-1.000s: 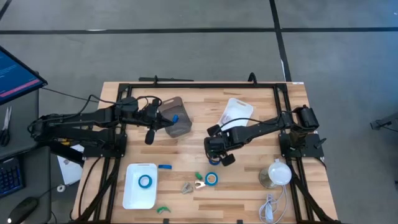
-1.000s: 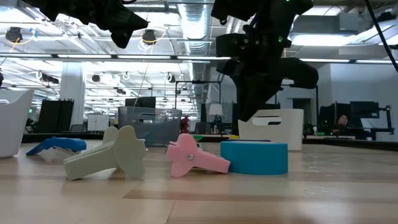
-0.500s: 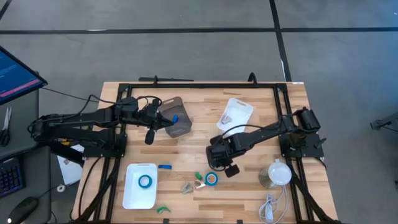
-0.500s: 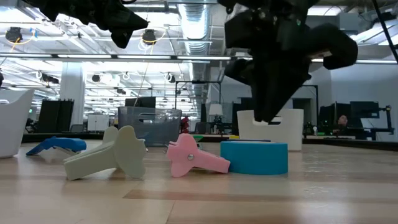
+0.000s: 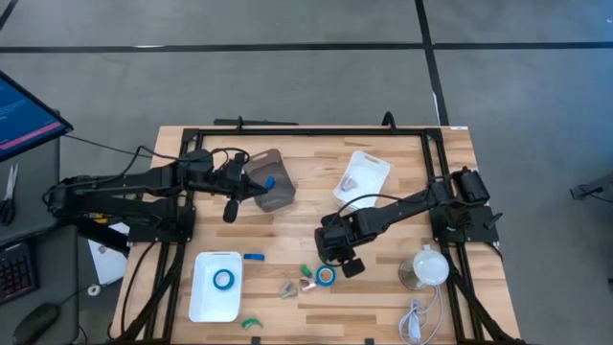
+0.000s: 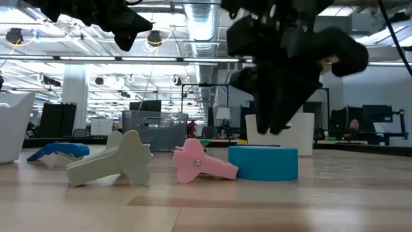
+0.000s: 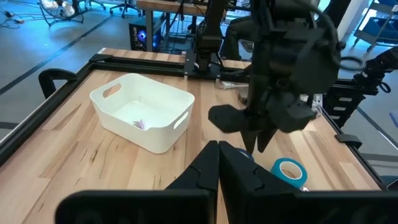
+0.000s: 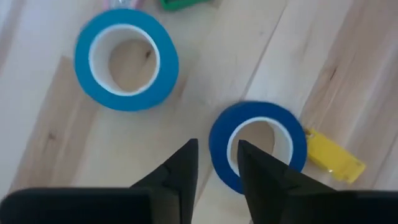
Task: Pick and place Stapler, Stapler remover, tape
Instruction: Put the blue tape into the bottom white bin
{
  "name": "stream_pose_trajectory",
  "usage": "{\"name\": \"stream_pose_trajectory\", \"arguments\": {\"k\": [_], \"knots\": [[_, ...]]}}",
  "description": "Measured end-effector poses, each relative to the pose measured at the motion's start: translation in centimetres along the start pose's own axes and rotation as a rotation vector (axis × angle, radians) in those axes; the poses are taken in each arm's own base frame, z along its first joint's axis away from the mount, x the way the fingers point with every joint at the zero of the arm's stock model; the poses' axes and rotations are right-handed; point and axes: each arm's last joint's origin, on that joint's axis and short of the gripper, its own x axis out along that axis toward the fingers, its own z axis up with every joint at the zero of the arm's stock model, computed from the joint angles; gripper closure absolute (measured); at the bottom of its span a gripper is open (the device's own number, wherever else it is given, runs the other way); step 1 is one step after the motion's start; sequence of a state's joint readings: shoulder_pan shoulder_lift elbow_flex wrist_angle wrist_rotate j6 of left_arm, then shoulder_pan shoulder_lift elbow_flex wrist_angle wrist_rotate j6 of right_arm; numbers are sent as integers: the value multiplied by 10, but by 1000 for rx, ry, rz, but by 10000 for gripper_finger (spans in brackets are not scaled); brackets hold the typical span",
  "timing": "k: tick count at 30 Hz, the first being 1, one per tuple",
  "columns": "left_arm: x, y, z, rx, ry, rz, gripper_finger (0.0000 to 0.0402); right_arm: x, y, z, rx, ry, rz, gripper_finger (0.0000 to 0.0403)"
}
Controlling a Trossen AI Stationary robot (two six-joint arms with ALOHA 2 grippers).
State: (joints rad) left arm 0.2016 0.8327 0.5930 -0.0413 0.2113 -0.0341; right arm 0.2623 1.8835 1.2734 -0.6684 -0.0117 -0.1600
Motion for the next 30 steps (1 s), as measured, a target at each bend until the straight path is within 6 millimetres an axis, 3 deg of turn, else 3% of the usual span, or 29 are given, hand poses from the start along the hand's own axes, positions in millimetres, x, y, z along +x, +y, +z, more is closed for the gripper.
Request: {"name": "stream_pose_trajectory", "arguments": {"k": [3, 10, 16, 22, 30], "knots": [[0, 0, 0, -1, 2, 0, 400, 3, 0, -2, 5, 19, 3, 281], [0, 0, -1, -3, 12, 0, 400, 35, -1, -4, -7, 84, 4, 267], [0, 0, -3, -8, 33, 1, 400, 43, -5, -5, -6, 101, 9, 288], [0, 0, -3, -8, 33, 1, 400, 29, -14, -4, 1, 53, -17, 369], [0, 0, -2, -3, 24, 1, 400, -14, -29, -5, 35, -32, -50, 375]]}}
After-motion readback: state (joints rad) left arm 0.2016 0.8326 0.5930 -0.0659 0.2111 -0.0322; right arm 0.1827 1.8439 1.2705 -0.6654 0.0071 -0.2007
